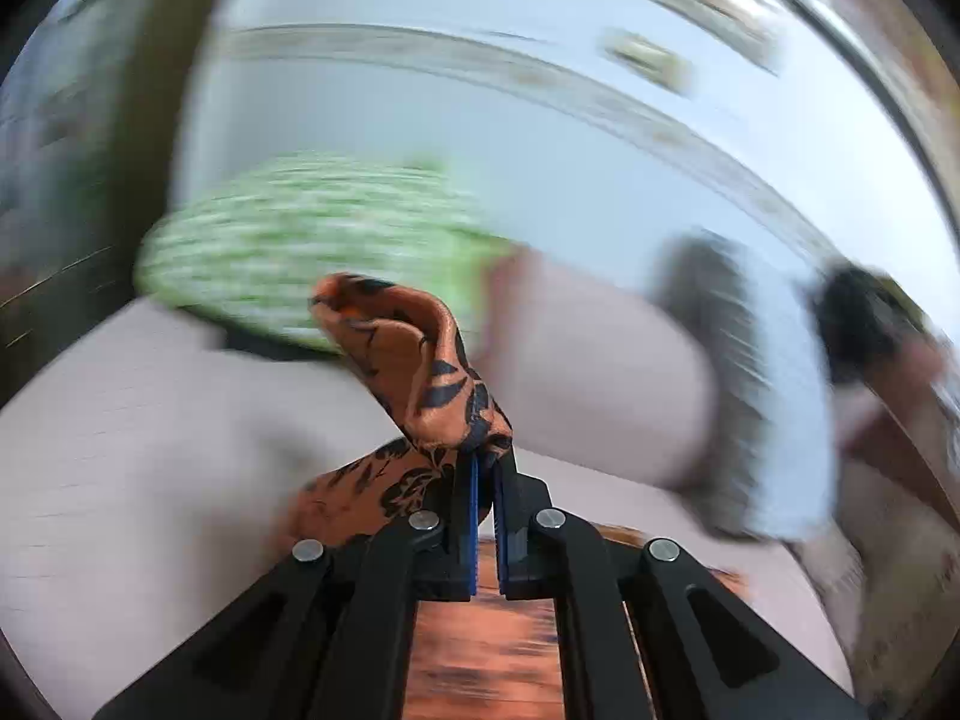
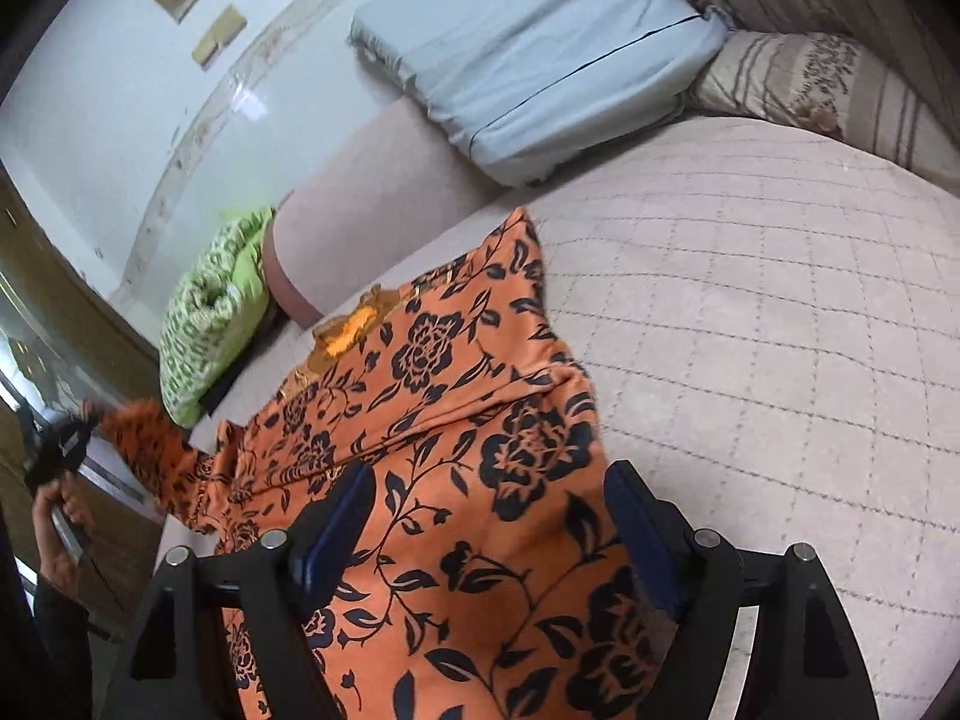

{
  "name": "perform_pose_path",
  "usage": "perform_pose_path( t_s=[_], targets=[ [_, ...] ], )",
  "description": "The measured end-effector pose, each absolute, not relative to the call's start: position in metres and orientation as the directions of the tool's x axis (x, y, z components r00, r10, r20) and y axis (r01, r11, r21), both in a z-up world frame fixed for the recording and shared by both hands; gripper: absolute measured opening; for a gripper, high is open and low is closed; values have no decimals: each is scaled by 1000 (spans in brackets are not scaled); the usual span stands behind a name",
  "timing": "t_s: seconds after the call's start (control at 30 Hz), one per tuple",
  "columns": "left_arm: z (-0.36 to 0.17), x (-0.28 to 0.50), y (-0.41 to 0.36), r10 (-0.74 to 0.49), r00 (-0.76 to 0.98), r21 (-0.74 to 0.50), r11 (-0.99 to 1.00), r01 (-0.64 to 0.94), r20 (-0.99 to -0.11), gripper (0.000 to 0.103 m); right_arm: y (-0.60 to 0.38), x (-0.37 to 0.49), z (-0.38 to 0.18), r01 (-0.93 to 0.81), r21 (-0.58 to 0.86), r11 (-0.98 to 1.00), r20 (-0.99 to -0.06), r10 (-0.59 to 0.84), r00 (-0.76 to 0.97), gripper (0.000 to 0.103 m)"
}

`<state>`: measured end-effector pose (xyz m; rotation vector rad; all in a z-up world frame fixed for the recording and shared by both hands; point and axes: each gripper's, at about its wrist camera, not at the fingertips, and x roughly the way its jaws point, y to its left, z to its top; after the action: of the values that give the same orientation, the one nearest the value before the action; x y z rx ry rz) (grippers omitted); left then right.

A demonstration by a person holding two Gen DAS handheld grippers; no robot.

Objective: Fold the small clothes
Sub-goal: 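Grasp the other blouse side with the right tool and fold it inward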

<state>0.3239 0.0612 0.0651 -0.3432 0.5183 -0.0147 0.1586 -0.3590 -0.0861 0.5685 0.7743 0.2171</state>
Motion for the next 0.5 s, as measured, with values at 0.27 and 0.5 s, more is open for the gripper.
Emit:
perform_pose_path(
  t_s=[0.27,0.5],
  targets=[
    [-25,380,-170,-233,723,-163,972,167,-650,8,-396,145,-96,25,644,764,-520,414,748,81],
    [-115,390,-208,-274,403,-182,950,253,-873,54,-408,143,-101,14,674,739,-502,444,742,81]
  ],
)
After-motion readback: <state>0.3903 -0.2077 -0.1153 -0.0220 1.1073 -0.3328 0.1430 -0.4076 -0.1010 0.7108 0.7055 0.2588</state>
